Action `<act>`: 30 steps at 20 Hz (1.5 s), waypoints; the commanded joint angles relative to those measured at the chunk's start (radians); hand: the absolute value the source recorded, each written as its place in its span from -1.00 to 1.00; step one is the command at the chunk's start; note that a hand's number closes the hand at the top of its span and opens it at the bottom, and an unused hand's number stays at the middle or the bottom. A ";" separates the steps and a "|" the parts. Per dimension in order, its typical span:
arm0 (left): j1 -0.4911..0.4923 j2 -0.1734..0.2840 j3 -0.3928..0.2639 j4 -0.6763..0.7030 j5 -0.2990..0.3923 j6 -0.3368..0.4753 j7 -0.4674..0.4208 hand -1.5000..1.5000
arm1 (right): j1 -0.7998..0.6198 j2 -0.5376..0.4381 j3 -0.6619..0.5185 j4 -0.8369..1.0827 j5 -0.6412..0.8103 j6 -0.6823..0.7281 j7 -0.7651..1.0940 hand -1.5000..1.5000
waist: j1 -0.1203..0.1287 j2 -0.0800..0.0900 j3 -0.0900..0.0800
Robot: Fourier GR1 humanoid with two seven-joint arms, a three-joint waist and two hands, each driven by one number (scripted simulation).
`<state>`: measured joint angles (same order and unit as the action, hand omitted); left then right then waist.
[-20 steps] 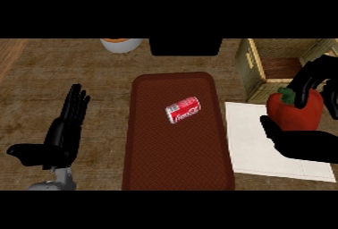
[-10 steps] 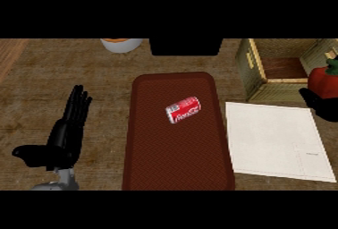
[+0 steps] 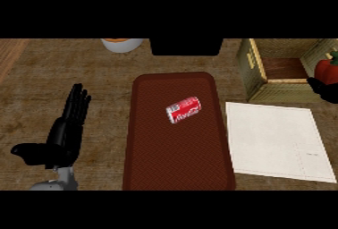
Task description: Pick the bell pepper from the placemat and place it in the basket
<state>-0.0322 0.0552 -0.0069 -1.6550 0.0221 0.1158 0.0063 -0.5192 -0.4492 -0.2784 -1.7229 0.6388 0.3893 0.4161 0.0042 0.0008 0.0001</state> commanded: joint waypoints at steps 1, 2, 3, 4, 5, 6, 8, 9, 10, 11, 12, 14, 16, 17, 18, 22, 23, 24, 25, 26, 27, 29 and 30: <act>0.012 -0.022 -0.011 0.029 -0.014 0.010 -0.034 0.00 | 0.043 -0.037 0.004 0.144 0.054 -0.068 -0.144 1.00 | 0.002 0.001 0.000; 0.005 0.004 -0.004 -0.035 -0.005 -0.002 0.028 0.00 | 0.008 -0.067 -0.008 0.137 0.028 -0.016 -0.114 1.00 | 0.001 0.000 0.000; 0.011 0.013 0.019 0.023 0.001 -0.017 -0.040 0.00 | 0.064 -0.060 -0.007 0.178 0.047 -0.066 -0.196 1.00 | 0.001 0.001 0.000; -0.031 -0.024 -0.014 -0.001 -0.017 0.027 0.047 0.00 | 0.049 -0.056 -0.014 0.221 0.041 -0.083 -0.216 1.00 | 0.000 0.001 0.000; 0.039 -0.010 -0.019 -0.037 0.007 -0.023 0.001 0.00 | 0.017 -0.090 -0.026 0.205 0.022 -0.029 -0.184 1.00 | 0.001 -0.001 0.000; -0.046 0.024 0.044 0.017 0.035 -0.030 0.023 0.00 | 0.008 -0.020 0.007 0.277 0.065 -0.143 -0.212 1.00 | 0.003 0.001 0.000; 0.009 -0.038 -0.055 -0.043 -0.054 0.033 0.035 0.00 | -0.033 -0.054 -0.023 0.356 0.039 -0.137 -0.255 1.00 | 0.005 0.001 0.000; 0.049 -0.028 -0.026 -0.009 -0.025 0.002 -0.039 0.00 | -0.082 -0.033 0.002 0.357 0.052 -0.145 -0.209 1.00 | 0.005 0.000 0.000; -0.002 -0.011 0.002 0.005 -0.009 0.000 -0.003 0.00 | -0.007 -0.019 0.002 0.386 0.061 -0.191 -0.288 1.00 | 0.002 0.001 0.000; 0.055 -0.047 -0.049 -0.057 -0.036 0.025 0.010 0.00 | 0.000 -0.015 0.010 0.340 0.058 -0.162 -0.235 1.00 | 0.001 -0.001 0.000; 0.008 -0.010 0.011 0.009 -0.003 -0.006 -0.012 0.00 | 0.027 -0.020 0.005 0.326 0.062 -0.181 -0.260 1.00 | -0.001 -0.001 0.000; 0.016 -0.002 0.012 -0.067 0.003 0.002 0.062 0.00 | 0.048 -0.055 -0.049 0.327 0.010 -0.144 -0.277 1.00 | -0.003 -0.002 0.000; 0.011 0.028 0.034 -0.020 0.022 -0.049 0.019 0.00 | -0.042 -0.074 -0.053 0.486 0.016 -0.175 -0.326 1.00 | 0.002 0.000 0.000; -0.015 -0.025 -0.002 0.014 -0.025 0.014 0.008 0.00 | -0.006 -0.045 -0.029 0.462 0.028 -0.192 -0.320 1.00 | -0.001 0.000 0.000; 0.032 0.021 0.029 -0.089 0.036 -0.042 0.061 0.00 | 0.016 -0.064 -0.050 0.506 0.047 -0.236 -0.363 1.00 | 0.003 0.000 0.000; 0.085 -0.013 -0.033 -0.124 -0.004 -0.030 0.056 0.00 | -0.052 -0.083 -0.084 0.613 0.028 -0.249 -0.338 1.00 | 0.006 0.000 0.000; -0.073 -0.008 0.026 0.041 -0.016 0.003 0.021 0.00 | -0.047 -0.075 -0.058 0.585 0.023 -0.213 -0.319 -1.00 | -0.002 0.001 0.000; -0.040 -0.009 0.026 0.010 -0.002 -0.004 0.031 0.00 | -0.086 -0.074 -0.031 0.648 0.054 -0.247 -0.341 -1.00 | 0.003 0.001 0.000; 0.028 0.006 0.025 -0.026 0.027 -0.050 0.001 0.00 | -0.062 -0.089 -0.044 0.727 0.061 -0.279 -0.431 -1.00 | 0.008 0.002 0.000; 0.050 -0.005 -0.001 -0.084 -0.002 -0.023 0.045 0.00 | -0.094 -0.124 -0.067 0.717 0.023 -0.231 -0.421 -1.00 | 0.005 0.000 0.000; -0.001 -0.013 0.006 0.007 -0.018 -0.015 0.003 0.00 | -0.068 -0.108 -0.057 0.653 0.017 -0.235 -0.399 -1.00 | 0.000 0.000 0.000; -0.037 -0.003 0.026 0.016 0.012 -0.029 0.037 0.00 | -0.075 -0.094 -0.071 0.779 0.020 -0.310 -0.502 -1.00 | 0.003 0.002 0.000; 0.032 -0.020 -0.016 -0.070 -0.021 -0.009 0.053 0.00 | -0.079 -0.080 -0.064 0.700 -0.001 -0.284 -0.444 -1.00 | 0.002 -0.001 0.000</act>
<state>-0.0236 0.0462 -0.0004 -1.6829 0.0174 0.0964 0.0335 -0.5897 -0.5364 -0.3359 -1.0443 0.6629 0.1243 0.0032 0.0068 0.0013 0.0002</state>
